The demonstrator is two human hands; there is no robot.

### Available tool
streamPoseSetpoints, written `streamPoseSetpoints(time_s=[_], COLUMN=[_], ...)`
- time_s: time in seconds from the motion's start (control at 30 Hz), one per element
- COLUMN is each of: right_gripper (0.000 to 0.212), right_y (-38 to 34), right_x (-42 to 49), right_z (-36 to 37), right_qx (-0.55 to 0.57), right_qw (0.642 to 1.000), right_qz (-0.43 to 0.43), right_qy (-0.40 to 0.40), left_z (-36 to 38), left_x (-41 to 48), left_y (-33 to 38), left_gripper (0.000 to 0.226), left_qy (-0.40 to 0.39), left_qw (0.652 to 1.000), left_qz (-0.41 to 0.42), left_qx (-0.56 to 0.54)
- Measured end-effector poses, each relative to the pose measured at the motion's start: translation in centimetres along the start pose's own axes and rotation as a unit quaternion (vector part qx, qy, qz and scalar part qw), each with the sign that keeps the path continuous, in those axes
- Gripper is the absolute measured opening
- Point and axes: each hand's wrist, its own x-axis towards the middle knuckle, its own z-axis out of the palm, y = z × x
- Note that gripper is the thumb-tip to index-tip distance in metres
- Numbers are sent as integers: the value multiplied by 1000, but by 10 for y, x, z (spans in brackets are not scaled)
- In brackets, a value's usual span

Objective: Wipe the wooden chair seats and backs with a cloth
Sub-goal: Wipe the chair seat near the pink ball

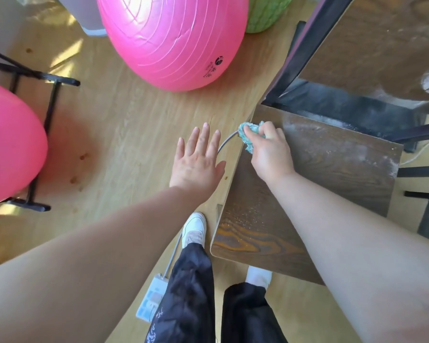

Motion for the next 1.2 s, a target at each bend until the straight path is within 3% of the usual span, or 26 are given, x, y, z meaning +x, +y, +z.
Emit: streamPoseSetpoints(time_s=[0.43,0.67,0.83,0.93,1.1,1.2], right_gripper=[57,48,38,46,48,44], right_y=[-23,-21,-10,4,37,53], right_x=[-147,-220,-240,-238,-184,-132], right_z=[52,70,66,48,7,-13], right_qx=[49,74,120,134,152,152], right_qw=[988,968,956,963,986,985], right_qz=[-142,-214,-173,-176,-62,-8], right_qy=[-36,-109,-203,-158,29,83], left_z=[60,94,91,80,54,38], left_x=[-125,-185,-190,-176,-131,-96], left_y=[4,16,24,31,43,53], left_gripper=[66,67,66,66,66,66], left_qy=[53,18,13,13,38,35], left_qw=[992,989,992,995,998,999], left_qz=[-99,-137,-120,-96,-54,-31], left_qx=[-52,-44,-24,-14,-15,-13])
